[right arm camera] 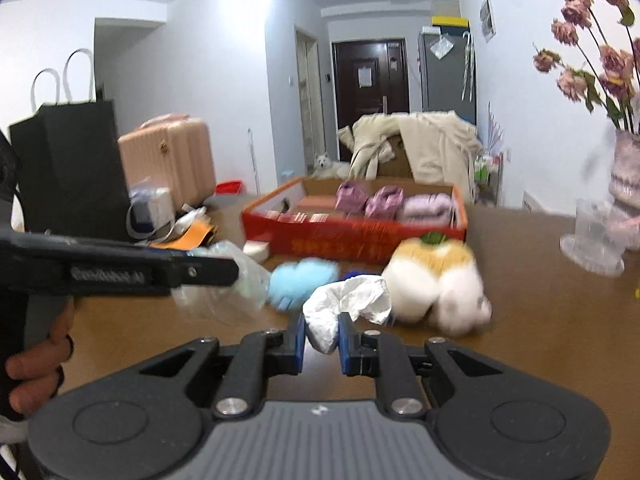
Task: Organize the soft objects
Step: 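Carry the bag and cloth into the box and open both grippers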
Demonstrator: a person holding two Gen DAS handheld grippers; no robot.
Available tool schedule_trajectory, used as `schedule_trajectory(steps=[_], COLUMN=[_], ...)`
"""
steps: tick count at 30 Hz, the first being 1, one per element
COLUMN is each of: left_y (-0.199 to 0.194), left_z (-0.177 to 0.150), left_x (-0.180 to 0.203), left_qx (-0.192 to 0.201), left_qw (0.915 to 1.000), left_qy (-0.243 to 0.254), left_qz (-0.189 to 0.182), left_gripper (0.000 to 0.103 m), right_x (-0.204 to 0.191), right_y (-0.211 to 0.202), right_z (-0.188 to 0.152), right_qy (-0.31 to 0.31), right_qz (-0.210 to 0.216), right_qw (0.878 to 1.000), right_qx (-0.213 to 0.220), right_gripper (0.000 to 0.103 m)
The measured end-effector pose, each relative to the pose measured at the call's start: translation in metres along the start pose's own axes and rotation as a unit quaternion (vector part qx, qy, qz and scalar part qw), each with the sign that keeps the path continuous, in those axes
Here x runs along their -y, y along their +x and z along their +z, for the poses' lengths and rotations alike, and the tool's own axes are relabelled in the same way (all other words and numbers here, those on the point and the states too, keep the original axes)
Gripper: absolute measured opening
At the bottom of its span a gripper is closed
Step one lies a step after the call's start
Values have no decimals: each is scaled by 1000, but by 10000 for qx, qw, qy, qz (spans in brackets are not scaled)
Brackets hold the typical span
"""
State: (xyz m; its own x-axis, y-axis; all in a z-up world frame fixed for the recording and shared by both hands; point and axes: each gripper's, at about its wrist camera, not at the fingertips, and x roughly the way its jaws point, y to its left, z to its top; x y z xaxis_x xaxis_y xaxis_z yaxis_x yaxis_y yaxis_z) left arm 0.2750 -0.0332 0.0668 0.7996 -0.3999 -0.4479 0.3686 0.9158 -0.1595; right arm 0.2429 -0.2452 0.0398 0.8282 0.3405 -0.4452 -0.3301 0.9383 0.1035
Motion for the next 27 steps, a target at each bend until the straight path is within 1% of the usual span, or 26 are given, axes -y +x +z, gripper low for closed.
schedule_trajectory(steps=[2, 4, 6, 9, 11, 12, 13, 14, 15, 16, 17, 18, 19, 20, 21, 24, 27], left_y=[18, 45, 79, 134, 169, 187, 198, 208, 217, 221, 223, 223, 220, 217, 213, 202, 188], left_z=[27, 57, 81, 108, 120, 125, 127, 129, 130, 131, 131, 133, 134, 133, 134, 137, 141], left_x=[-8, -25, -47, -86, -112, -125, -134, -143, -150, -155, -159, -161, -163, -165, -166, -166, -158], left_qx=[184, 235, 204, -45, -251, -333, -373, -385, -392, -420, -426, -389, -305, -240, -191, -127, -41], left_qw=[9998, 9994, 9983, 9955, 9938, 9922, 9909, 9899, 9892, 9896, 9897, 9897, 9895, 9897, 9904, 9909, 9910], left_qy=[103, 146, 133, 137, -13, -161, -292, -445, -584, -592, -579, -569, -576, -566, -543, -514, -505], left_qz=[59, 196, 536, 939, 1085, 1194, 1257, 1287, 1286, 1244, 1237, 1253, 1293, 1294, 1259, 1238, 1242], left_gripper=[39, 39, 39, 39, 40, 41, 44, 49, 51, 53, 59, 63, 68, 69, 69, 69, 69], right_x=[12, 26, 37, 45, 48, 47, 45, 44, 44, 46, 47, 47, 47, 47, 48, 50, 49], right_y=[22, 51, 84, 143, 184, 207, 231, 256, 275, 290, 302, 309, 313, 315, 315, 309, 290], right_z=[20, 46, 72, 110, 127, 135, 141, 146, 149, 151, 154, 154, 155, 156, 157, 158, 161], right_qy=[24, 127, 293, 380, 500, 524, 503, 553, 645, 772, 896, 920, 910, 907, 913, 879, 783], right_qz=[36, 71, 123, 230, 371, 369, 369, 392, 406, 375, 368, 398, 429, 398, 378, 336, 225], right_qw=[10000, 9998, 9995, 9990, 9979, 9975, 9972, 9962, 9950, 9939, 9927, 9926, 9927, 9929, 9932, 9939, 9953], right_qx=[68, 96, 56, 8, -181, -302, -422, -554, -644, -699, -716, -687, -666, -653, -617, -581, -531], right_gripper=[16, 16, 17, 17, 17, 17, 17, 20, 21, 24, 32, 39, 41, 45, 47, 47, 48])
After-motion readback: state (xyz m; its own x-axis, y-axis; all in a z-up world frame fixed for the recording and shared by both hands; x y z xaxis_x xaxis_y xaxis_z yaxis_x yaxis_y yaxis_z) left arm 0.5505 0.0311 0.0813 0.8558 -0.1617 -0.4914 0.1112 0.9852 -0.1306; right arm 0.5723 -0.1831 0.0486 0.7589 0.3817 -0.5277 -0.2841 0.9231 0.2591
